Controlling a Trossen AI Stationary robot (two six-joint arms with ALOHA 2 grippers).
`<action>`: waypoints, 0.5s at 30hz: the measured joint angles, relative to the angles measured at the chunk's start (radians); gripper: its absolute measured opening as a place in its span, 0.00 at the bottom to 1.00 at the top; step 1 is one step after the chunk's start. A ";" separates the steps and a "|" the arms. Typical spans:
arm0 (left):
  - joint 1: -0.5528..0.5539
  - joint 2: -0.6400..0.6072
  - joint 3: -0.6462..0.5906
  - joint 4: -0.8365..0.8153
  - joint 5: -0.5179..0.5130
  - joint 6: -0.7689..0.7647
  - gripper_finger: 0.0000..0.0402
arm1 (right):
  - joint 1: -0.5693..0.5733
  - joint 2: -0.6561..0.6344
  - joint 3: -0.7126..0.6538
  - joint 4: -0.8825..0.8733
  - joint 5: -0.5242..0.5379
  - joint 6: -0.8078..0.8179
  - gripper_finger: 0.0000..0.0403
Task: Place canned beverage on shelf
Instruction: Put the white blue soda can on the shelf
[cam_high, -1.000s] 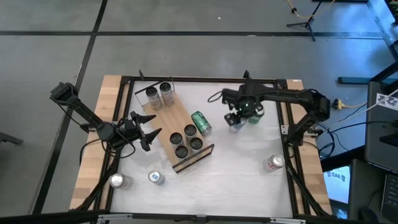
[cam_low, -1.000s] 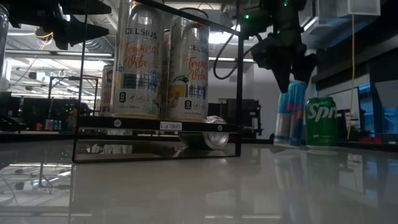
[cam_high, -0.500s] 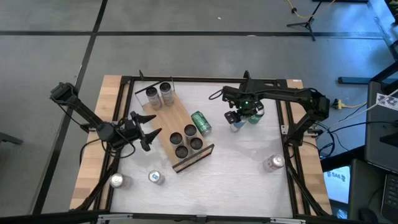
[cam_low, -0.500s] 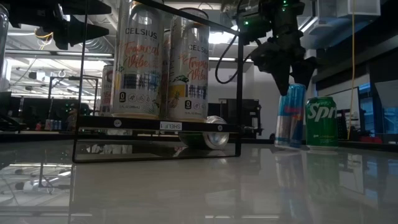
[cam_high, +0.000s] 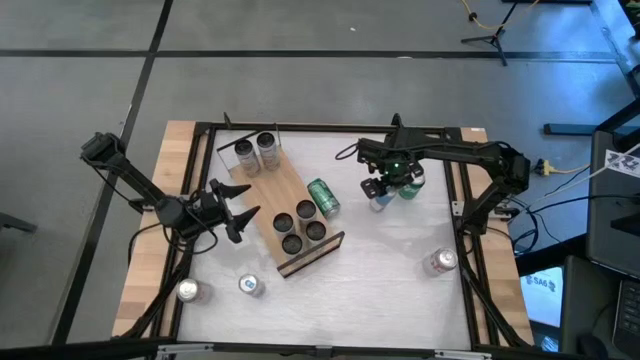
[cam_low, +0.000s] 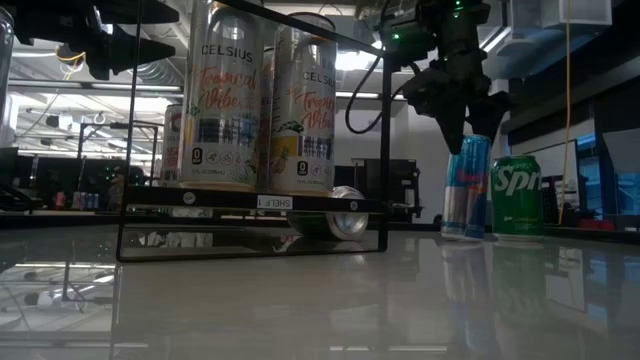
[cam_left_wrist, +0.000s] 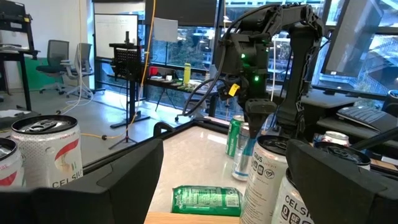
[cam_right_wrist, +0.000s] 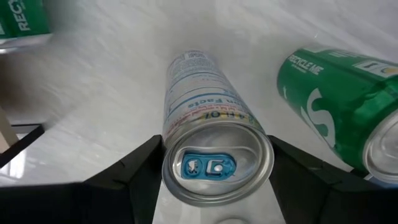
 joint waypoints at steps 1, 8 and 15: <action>0.000 0.000 0.000 0.000 0.000 0.000 0.83 | 0.000 0.000 0.000 0.003 0.000 0.000 0.61; 0.000 0.000 0.000 0.000 0.000 0.000 0.83 | 0.000 0.000 0.000 0.012 0.000 0.001 0.61; 0.000 0.000 0.000 0.000 0.000 0.000 0.83 | 0.000 0.000 0.000 0.014 0.000 0.001 0.61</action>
